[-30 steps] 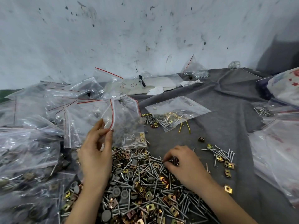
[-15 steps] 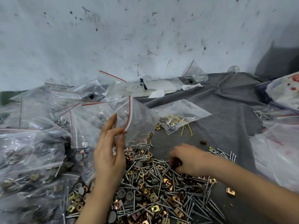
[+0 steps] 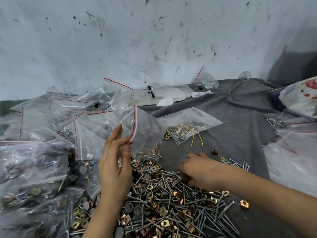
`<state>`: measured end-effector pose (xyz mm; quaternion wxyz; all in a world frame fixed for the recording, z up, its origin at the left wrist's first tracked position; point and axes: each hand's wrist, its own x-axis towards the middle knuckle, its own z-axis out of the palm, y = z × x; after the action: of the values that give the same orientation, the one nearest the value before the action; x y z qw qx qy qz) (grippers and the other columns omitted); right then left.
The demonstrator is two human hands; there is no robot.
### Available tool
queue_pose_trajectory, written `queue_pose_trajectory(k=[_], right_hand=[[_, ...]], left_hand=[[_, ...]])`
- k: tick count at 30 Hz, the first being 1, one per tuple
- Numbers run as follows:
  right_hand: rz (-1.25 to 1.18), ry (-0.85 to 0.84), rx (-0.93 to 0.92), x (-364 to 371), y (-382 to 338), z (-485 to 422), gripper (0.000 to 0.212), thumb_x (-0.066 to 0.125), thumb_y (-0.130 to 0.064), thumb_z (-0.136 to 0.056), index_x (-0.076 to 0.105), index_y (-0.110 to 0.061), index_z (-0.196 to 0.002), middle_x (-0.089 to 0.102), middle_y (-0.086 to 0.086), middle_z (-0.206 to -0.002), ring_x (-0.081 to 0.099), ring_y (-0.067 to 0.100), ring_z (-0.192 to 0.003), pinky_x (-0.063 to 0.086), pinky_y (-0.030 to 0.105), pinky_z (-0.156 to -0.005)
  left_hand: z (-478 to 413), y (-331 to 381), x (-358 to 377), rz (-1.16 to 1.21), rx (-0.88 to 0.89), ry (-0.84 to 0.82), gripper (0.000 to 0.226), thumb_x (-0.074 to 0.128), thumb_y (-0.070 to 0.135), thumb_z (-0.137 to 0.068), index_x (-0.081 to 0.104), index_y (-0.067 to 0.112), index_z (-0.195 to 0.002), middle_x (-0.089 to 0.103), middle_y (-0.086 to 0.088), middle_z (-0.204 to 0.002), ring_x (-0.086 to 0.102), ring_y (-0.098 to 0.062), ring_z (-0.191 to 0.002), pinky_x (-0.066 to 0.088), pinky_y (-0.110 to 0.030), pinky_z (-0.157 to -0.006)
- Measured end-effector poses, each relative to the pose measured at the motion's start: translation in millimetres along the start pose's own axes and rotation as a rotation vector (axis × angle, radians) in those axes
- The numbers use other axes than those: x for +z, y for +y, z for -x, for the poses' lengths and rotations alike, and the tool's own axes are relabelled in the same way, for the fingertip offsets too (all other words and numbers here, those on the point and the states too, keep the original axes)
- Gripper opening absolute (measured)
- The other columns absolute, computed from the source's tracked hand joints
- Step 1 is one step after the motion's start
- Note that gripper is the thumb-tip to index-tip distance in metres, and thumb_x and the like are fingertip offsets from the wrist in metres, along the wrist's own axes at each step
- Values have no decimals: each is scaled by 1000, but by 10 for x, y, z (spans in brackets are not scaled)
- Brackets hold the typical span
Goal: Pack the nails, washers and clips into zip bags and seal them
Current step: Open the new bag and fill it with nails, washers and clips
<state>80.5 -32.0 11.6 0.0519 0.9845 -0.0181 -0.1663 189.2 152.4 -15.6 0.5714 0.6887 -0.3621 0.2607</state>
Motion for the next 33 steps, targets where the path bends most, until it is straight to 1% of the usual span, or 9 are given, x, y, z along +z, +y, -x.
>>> queue_pose_trajectory(k=[5, 9, 12, 16, 19, 21, 24, 27, 33], right_hand=[[-641, 398, 13, -295, 81, 139, 12, 66, -11, -87, 64, -19, -96, 59, -12, -83, 57, 6, -80, 41, 12, -70], [-958, 813, -149, -678, 14, 290, 25, 74, -8, -79, 65, -32, -77, 68, -13, -74, 59, -2, -70, 46, 12, -69], [-833, 967, -270, -891, -117, 321, 17, 75, -16, -79, 68, -31, -83, 68, -17, -80, 56, -1, -88, 42, 11, -78], [-460, 1052, -317, -984, -265, 204, 7, 71, -11, -81, 72, -14, -88, 70, -7, -83, 51, 19, -107, 43, 41, -90], [-314, 1000, -284, -985, -262, 117, 8, 67, -17, -86, 73, -15, -91, 69, -7, -104, 43, 21, -124, 35, 46, -97], [-339, 1090, -291, -968, -231, 100, 8, 67, -14, -85, 73, -13, -91, 66, -3, -115, 44, 23, -125, 37, 47, -98], [-440, 1232, -238, -900, -155, 77, 11, 65, -8, -82, 73, -10, -89, 66, 3, -109, 52, 26, -113, 44, 41, -93], [-537, 1149, -95, -737, -16, 27, 9, 65, -6, -84, 71, -10, -89, 64, 3, -95, 54, 21, -96, 41, 25, -85], [-527, 333, 124, -187, 176, -55, 13, 62, -17, -88, 71, -17, -98, 69, 0, -97, 62, 12, -89, 47, 21, -81]], left_hand=[[-9, 41, -12, -1, 7, -9, 15, 43, 29, -94, 55, 28, -104, 45, 12, -139, 49, -20, -129, 46, -52, -98], [-5, 120, 10, -36, 84, -33, 14, 43, 26, -95, 54, 26, -104, 48, 2, -139, 51, -21, -128, 46, -43, -98], [-4, 159, 28, -51, 146, -65, 13, 44, 22, -95, 54, 20, -103, 50, -8, -137, 52, -23, -126, 46, -35, -99], [14, 181, 47, -88, 208, -102, 19, 45, 14, -94, 59, 3, -101, 50, -17, -136, 52, -32, -124, 44, -34, -102], [18, 176, 46, -106, 206, -105, 25, 45, 13, -93, 62, -5, -98, 51, -18, -135, 53, -33, -123, 44, -36, -101], [15, 169, 46, -80, 193, -98, 21, 44, 15, -94, 60, 3, -101, 51, -17, -135, 52, -30, -125, 44, -37, -100], [-2, 155, 41, -36, 145, -55, 13, 44, 19, -94, 54, 19, -103, 52, -11, -135, 52, -20, -126, 47, -38, -96], [5, 130, 36, -23, 113, -34, 13, 44, 21, -94, 54, 22, -103, 52, -5, -135, 53, -19, -125, 51, -48, -89], [8, 94, 20, -11, 79, -19, 15, 44, 24, -94, 55, 25, -104, 51, 5, -136, 52, -17, -126, 51, -52, -88]])
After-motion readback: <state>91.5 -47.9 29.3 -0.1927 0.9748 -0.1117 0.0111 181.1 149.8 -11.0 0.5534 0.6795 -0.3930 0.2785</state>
